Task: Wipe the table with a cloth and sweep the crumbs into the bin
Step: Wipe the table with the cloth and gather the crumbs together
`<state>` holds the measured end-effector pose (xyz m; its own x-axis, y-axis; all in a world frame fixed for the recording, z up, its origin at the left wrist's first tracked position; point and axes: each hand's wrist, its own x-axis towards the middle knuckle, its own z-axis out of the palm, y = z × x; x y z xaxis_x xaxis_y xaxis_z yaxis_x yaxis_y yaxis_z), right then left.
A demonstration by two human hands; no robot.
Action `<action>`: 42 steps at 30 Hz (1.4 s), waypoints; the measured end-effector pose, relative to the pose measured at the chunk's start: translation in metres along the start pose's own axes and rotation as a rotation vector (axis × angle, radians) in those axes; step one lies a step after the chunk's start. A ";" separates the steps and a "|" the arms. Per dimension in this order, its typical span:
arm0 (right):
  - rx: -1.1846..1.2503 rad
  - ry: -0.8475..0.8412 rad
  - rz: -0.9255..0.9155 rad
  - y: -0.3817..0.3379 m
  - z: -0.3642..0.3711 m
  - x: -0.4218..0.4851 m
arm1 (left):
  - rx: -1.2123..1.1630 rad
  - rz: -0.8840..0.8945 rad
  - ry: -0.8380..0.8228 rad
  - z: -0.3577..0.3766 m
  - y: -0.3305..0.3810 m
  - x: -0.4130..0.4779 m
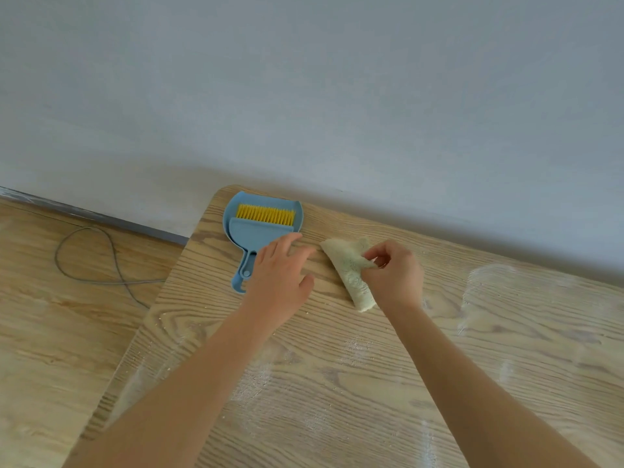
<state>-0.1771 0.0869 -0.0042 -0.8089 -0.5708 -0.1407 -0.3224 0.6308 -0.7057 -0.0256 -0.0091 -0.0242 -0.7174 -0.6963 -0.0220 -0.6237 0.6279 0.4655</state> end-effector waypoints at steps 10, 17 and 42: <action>0.036 -0.439 -0.098 0.039 -0.008 -0.045 | -0.117 0.027 0.059 0.010 0.015 -0.016; -0.348 -0.320 -0.269 0.045 0.018 -0.051 | -0.064 0.027 -0.046 0.031 0.016 -0.032; -0.500 -0.028 -0.089 0.076 -0.015 0.042 | 0.025 -0.396 0.246 0.020 -0.037 -0.013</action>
<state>-0.2431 0.1188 -0.0529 -0.7565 -0.6431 -0.1188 -0.5906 0.7499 -0.2980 0.0005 -0.0163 -0.0588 -0.3290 -0.9441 0.0184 -0.8443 0.3029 0.4421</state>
